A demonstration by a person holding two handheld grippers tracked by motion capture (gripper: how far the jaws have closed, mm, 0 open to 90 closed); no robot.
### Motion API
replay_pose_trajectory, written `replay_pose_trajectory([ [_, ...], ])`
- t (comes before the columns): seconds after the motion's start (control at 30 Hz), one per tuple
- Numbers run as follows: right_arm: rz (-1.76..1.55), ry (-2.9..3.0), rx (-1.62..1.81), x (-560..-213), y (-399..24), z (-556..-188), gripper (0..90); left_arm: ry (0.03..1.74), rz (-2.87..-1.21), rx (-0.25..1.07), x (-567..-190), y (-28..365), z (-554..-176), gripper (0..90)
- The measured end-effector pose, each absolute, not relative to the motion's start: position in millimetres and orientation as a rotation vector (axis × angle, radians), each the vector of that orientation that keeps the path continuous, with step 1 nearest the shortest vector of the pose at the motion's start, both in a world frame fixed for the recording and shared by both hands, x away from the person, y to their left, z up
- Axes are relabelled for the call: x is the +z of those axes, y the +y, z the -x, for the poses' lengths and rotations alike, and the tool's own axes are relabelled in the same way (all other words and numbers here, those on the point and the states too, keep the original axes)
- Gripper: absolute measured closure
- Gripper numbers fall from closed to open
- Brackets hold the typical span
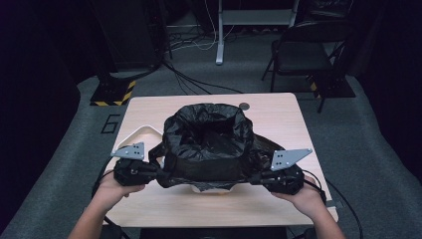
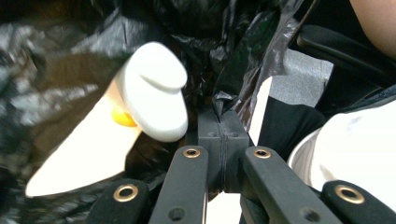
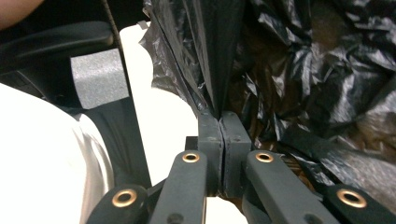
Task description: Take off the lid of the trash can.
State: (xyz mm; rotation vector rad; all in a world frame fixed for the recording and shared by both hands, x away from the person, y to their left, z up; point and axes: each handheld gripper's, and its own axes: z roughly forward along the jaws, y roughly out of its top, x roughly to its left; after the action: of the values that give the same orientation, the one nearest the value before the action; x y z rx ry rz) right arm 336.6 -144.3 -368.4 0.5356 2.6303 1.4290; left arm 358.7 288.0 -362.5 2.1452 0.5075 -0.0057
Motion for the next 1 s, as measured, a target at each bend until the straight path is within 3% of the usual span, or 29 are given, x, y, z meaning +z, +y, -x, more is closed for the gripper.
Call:
replay_pose_trajectory([
  [0.23,-0.558,2.646,1.408,-377,-144,-339,86.1,0.516,-2.166,-0.009,-371,287,-362,89.5],
  [0.33,-0.567,2.649,1.433,-377,-146,-338,75.1,0.514,-2.127,-0.002,-366,292,-359,76.7],
  [0.53,-0.555,2.587,1.557,-365,-160,-328,66.8,0.438,-2.061,0.027,-347,299,-345,53.0],
  [0.7,-0.572,2.491,1.645,-354,-178,-321,64.5,0.427,-2.010,0.093,-324,309,-338,50.0],
  [1.0,-0.761,2.372,1.550,-359,-196,-343,48.0,0.480,-1.963,0.211,-275,311,-353,45.2],
])
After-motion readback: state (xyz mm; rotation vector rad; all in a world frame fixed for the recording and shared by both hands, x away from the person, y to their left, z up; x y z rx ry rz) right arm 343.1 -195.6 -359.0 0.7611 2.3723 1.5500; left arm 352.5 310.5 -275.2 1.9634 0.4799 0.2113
